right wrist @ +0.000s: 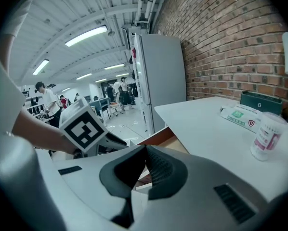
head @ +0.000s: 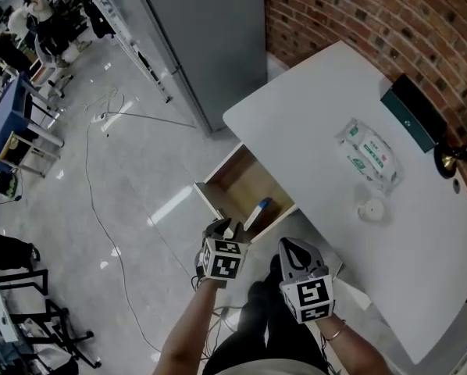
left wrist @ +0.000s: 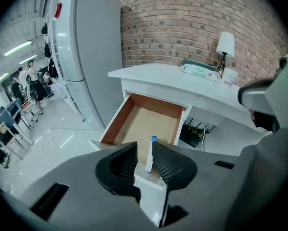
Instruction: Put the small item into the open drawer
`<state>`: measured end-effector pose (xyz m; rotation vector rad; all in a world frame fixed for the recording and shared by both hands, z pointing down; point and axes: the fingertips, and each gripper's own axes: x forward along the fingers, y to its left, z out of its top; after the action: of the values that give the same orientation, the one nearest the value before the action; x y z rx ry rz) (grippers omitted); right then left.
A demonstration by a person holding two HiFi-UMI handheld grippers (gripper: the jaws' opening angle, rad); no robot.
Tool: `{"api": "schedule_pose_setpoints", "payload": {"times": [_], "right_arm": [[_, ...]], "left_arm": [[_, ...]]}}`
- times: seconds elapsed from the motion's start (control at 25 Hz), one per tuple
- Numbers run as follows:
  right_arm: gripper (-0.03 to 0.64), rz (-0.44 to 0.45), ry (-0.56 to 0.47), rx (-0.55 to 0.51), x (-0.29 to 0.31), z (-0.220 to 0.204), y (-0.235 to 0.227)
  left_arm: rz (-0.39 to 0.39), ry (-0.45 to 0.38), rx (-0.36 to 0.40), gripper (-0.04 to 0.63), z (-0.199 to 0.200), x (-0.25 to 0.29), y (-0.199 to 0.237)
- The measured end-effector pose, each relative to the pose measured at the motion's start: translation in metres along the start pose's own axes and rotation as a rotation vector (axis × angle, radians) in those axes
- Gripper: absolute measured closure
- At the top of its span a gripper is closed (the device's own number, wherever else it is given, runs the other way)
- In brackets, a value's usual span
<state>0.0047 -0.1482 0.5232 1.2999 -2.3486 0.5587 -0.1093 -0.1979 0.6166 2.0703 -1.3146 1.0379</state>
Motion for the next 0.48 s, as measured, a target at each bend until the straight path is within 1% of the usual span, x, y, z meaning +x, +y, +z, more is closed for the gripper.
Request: {"api": "schedule_pose_setpoints", "payload": {"times": [0.24, 0.48], "right_arm": [[0.609, -0.028, -0.031, 0.015, -0.025, 0.013, 0.017], [0.609, -0.052, -0.063, 0.032, -0.05, 0.022, 0.038]], "left_arm": [[0.028, -0.104, -0.05, 0.533, 0.003, -0.064, 0.006], [0.049, -0.198, -0.09, 0.554, 0.005, -0.124, 0.01]]}}
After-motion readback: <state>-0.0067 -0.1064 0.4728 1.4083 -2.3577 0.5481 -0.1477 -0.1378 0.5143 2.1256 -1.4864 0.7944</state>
